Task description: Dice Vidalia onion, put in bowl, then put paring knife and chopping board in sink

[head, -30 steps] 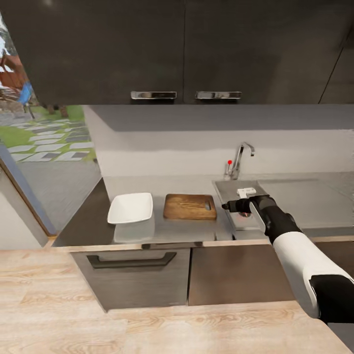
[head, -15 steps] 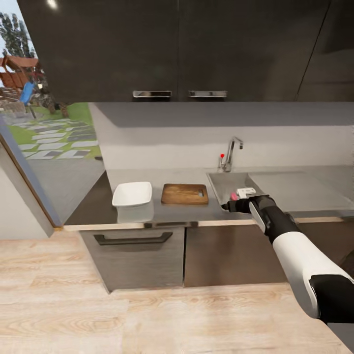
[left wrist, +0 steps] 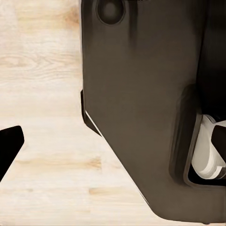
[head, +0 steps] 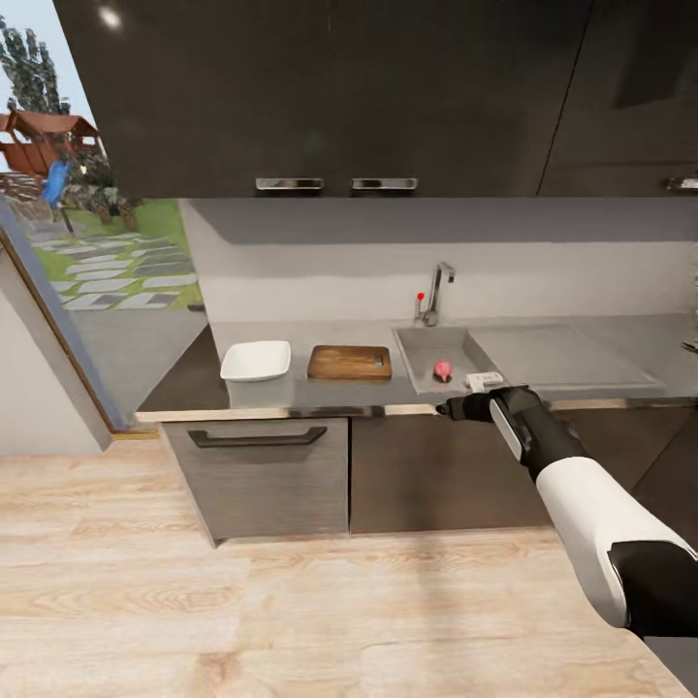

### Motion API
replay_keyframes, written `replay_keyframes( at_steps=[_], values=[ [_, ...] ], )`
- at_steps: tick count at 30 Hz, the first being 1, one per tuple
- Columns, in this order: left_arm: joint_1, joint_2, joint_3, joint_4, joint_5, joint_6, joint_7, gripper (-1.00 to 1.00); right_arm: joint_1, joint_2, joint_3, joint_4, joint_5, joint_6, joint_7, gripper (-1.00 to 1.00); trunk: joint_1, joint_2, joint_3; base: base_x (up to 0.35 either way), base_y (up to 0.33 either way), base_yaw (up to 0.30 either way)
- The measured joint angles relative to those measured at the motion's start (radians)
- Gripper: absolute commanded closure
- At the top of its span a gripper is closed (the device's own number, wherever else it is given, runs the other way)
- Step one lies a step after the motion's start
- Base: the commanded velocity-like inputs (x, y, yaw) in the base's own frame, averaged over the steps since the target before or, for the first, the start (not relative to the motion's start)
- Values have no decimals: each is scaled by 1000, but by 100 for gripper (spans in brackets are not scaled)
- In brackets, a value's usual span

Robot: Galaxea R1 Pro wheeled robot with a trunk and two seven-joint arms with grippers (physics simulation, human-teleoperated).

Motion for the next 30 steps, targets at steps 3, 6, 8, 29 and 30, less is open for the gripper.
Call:
replay_keyframes(
  at_steps=[3,6,8,29,30],
  values=[
    [0,-1,1,0,0,0,0,-100,0,1,0,2,0,-1,0,-100,0,0,0,-338,-147,0],
    [0,-2,1,-1,0,0,0,-100,0,1,0,2,0,-2,0,-100,0,0,0,-331,-149,0],
    [0,-2,1,-1,0,0,0,-100,0,1,0,3,0,-2,-1,-100,0,0,0,-281,-126,0],
    [-1,-19,1,-255,-9,3,5,-100,22,1,0,573,8,-525,-2,-100,-1,0,0,-27,-11,0],
    [-1,-19,1,-270,-9,4,5,-100,40,1,-1,582,8,-555,-3,-100,-1,0,0,0,0,0]
  ],
)
